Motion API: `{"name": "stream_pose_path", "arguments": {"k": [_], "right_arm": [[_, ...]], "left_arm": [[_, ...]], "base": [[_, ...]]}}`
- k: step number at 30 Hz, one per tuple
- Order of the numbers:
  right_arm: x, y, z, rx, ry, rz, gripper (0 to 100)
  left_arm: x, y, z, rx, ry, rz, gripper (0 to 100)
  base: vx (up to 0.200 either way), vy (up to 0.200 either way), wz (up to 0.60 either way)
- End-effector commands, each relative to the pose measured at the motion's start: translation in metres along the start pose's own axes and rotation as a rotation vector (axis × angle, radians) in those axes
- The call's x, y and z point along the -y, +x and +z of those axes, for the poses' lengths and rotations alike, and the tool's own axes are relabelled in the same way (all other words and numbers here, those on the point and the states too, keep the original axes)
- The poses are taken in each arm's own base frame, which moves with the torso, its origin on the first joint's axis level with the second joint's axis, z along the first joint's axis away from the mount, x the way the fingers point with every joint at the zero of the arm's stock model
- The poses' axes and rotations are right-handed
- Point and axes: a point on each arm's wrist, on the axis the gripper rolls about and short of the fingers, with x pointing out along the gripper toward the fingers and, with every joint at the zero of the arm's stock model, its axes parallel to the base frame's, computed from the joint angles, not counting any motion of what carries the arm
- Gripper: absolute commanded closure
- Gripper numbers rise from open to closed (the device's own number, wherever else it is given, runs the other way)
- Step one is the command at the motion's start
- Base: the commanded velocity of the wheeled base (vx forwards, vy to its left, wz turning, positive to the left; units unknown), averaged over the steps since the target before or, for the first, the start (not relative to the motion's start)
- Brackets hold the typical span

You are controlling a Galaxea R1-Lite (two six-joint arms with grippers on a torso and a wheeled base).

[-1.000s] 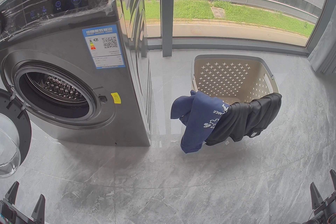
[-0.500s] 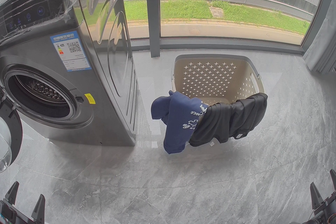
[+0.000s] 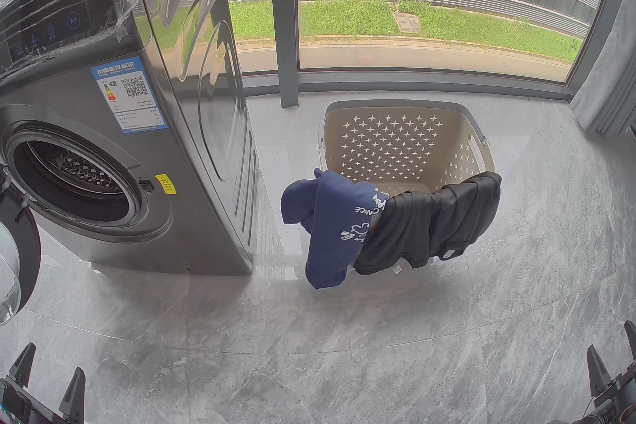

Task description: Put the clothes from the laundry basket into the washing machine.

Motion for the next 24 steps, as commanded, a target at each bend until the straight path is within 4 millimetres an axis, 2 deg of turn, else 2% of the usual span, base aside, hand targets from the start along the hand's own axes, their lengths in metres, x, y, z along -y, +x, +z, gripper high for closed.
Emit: {"name": "stream_pose_path", "arguments": {"k": [1, 13, 22, 24], "right_arm": [[0.0000, 0.0010, -0.0050, -0.013, 0.000, 0.000, 0], [0.0000, 0.0010, -0.0050, -0.013, 0.000, 0.000, 0], [0.0000, 0.0009, -0.0050, -0.012, 0.000, -0.001, 0], [0.0000, 0.0008, -0.0046, -0.010, 0.000, 0.000, 0]], "left_arm": [[-0.0002, 0.0002, -0.0043, -0.003, 0.000, 0.000, 0], [-0.0001, 0.0002, -0.0043, -0.003, 0.001, -0.001, 0], [-0.0001, 0.0002, -0.0043, -0.003, 0.001, -0.001, 0], [-0.0001, 0.0002, -0.0043, -0.003, 0.001, -0.001, 0]], "base": [[0.000, -0.200, 0.00], [0.000, -0.200, 0.00], [0.000, 0.000, 0.00], [0.200, 0.000, 0.00]]}}
